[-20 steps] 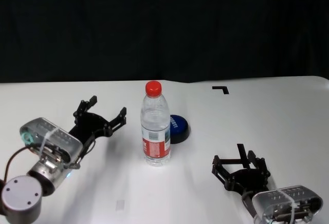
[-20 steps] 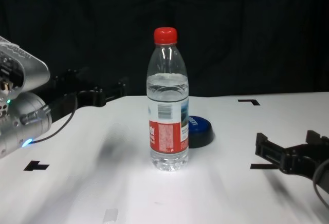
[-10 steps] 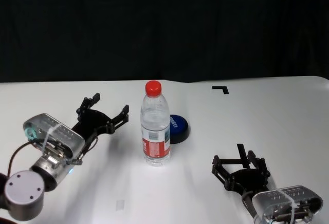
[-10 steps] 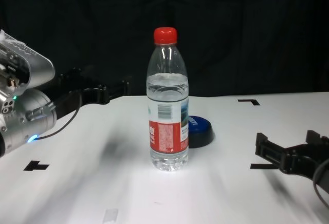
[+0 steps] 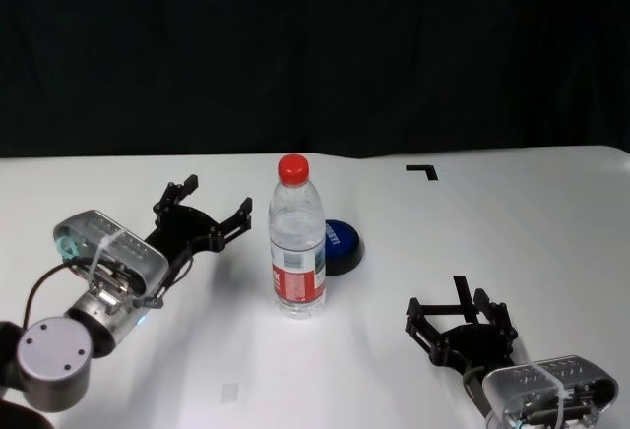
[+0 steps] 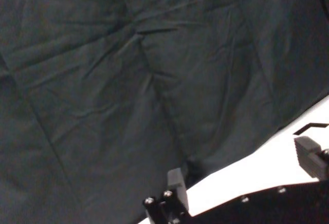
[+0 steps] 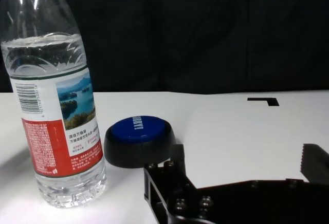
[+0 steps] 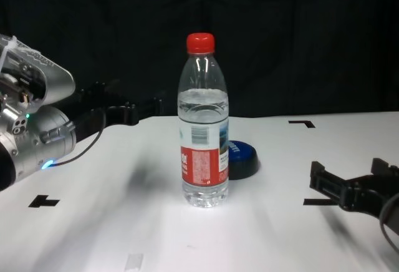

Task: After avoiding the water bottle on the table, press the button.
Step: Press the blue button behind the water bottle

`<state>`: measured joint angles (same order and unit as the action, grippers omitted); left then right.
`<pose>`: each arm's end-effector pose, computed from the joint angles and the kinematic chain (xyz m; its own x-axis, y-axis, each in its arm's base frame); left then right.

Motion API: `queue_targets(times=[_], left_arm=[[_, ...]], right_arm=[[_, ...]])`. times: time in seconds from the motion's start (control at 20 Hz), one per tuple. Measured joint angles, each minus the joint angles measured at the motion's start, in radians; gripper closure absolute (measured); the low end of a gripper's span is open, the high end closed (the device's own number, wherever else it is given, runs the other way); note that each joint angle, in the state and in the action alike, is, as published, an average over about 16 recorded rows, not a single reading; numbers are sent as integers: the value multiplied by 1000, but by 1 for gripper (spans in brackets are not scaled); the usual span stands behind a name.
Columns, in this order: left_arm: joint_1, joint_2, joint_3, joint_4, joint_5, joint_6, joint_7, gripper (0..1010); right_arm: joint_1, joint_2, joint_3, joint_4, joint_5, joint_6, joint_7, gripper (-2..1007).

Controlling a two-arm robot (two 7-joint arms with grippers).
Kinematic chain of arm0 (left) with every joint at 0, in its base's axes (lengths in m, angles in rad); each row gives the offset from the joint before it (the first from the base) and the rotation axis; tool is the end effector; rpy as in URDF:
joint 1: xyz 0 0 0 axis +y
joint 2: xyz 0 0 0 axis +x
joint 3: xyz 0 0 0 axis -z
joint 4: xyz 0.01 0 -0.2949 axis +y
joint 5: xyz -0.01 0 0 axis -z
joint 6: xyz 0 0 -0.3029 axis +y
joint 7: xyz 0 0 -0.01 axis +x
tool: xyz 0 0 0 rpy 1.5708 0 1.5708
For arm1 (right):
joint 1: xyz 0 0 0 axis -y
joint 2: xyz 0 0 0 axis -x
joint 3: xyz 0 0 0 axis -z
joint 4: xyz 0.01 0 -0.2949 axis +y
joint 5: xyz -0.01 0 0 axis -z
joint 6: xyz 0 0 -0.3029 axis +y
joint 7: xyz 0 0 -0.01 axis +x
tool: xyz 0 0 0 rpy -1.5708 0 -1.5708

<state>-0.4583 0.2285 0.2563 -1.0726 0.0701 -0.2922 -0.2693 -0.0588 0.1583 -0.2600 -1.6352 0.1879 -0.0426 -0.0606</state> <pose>0.4451 0.0324 -0.2877 0.3839 0.8276 0.4094 -0.8894 0.4506 -0.0768 0.2942 0.0371 -0.3117 0.2027 -0.9779 -0.0508 0.9792 0.2027 0.0059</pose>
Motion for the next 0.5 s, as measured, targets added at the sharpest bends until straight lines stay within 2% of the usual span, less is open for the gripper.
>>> queue_targets(times=[0.5], left_arm=[[-37, -12, 11, 61, -4, -24, -7, 1]], right_arm=[[0, 0, 0, 0, 0, 0, 0, 2]])
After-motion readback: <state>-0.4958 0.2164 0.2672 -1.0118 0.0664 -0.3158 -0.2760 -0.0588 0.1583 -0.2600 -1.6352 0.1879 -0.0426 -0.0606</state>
